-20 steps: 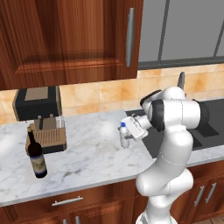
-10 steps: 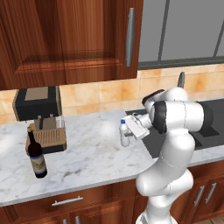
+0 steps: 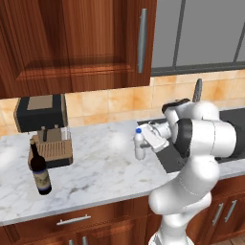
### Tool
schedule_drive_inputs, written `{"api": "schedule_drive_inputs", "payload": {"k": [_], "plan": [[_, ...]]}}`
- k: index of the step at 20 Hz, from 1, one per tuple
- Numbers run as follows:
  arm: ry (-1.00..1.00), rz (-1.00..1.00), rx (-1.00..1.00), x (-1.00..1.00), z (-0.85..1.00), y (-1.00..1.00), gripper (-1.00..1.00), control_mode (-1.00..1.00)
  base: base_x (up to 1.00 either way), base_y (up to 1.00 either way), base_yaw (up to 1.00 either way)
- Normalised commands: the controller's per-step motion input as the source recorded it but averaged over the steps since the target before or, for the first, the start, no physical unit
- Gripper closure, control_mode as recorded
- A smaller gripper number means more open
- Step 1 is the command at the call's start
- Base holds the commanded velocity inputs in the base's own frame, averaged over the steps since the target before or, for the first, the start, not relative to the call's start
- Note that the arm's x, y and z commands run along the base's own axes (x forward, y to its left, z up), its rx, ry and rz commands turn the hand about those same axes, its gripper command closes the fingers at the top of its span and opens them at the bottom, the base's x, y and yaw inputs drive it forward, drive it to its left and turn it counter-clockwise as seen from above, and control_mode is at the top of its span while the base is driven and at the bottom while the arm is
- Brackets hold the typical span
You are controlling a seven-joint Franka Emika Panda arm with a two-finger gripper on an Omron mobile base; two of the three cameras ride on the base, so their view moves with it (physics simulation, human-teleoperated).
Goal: Place the drinks on the dining counter in a tight cluster.
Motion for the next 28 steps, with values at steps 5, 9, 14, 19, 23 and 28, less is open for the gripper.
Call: {"api": "schedule_drive_inputs", "payload": {"k": [5,9,14,19,23,28], "plan": [[0.0,0.0,0.0,-0.37,0.37,-0.01,1.0,-1.0,0.0,0.0,0.0],[0.0,0.0,0.0,-0.33,0.32,-0.04,1.0,-1.0,0.0,0.0,0.0],[-0.01,0.0,0.01,-0.37,0.23,-0.12,1.0,-1.0,0.0,0.0,0.0],[-0.01,0.0,0.01,-0.36,0.26,-0.04,1.0,-1.0,0.0,0.0,0.0],[0.0,-0.03,0.0,-0.23,0.25,0.0,1.0,-1.0,0.0,0.0,0.0],[0.0,0.0,0.0,-0.01,0.01,0.0,1.0,1.0,0.0,0.0,0.0]]}}
